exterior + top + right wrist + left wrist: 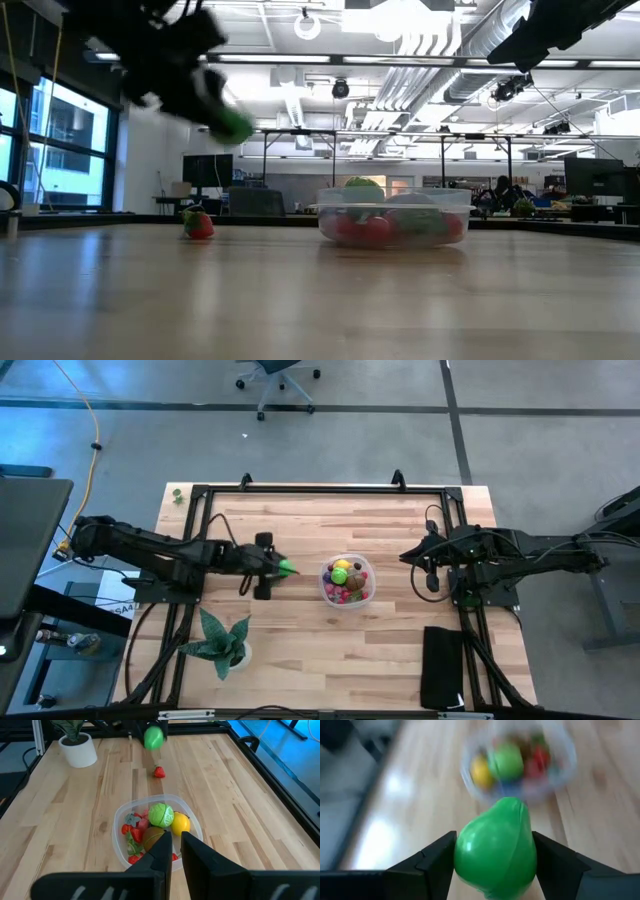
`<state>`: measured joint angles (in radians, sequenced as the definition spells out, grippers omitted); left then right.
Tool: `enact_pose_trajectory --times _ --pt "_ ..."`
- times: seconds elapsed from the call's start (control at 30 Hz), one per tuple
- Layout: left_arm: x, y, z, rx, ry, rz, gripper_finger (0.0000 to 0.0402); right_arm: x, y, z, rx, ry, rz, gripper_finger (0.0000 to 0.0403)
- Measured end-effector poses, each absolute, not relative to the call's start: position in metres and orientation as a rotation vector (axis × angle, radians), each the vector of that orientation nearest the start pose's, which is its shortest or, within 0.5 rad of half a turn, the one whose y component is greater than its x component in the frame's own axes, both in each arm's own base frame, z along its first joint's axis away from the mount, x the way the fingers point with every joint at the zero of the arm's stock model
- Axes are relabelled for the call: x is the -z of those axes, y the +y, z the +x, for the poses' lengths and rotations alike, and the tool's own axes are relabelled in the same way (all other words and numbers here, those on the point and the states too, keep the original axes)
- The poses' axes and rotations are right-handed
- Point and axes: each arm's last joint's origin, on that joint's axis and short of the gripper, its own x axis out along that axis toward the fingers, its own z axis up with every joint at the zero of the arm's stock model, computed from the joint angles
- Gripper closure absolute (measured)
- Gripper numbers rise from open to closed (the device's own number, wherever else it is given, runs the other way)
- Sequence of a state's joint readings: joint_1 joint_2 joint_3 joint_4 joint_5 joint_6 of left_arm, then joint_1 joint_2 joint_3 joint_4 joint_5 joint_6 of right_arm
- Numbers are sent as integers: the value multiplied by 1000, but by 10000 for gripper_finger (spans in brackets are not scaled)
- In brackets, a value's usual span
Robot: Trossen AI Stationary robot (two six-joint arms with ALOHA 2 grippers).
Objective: Pick and placing Produce into tupperware
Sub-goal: Put the green pear into the transparent container
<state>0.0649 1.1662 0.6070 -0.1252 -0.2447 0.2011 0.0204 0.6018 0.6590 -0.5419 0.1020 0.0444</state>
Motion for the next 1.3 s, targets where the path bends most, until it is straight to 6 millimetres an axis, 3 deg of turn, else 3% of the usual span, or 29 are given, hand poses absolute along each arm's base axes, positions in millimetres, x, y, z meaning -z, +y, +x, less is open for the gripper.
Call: enact_pose_trajectory --times 0.13,0.4,0.67,0.97,1.3 --pt "-221 24 249 -245 523 325 178 -282 0 129 91 482 14 373" --pt "-227 26 319 -160 556 375 175 -282 0 129 91 483 14 373" --pt "-198 20 379 -47 718 375 175 -282 0 129 91 483 14 373" --pt "-174 14 394 -32 784 353 174 -282 0 129 91 483 14 373" --pt "-172 13 395 -32 792 337 174 -282 0 129 91 482 14 373"
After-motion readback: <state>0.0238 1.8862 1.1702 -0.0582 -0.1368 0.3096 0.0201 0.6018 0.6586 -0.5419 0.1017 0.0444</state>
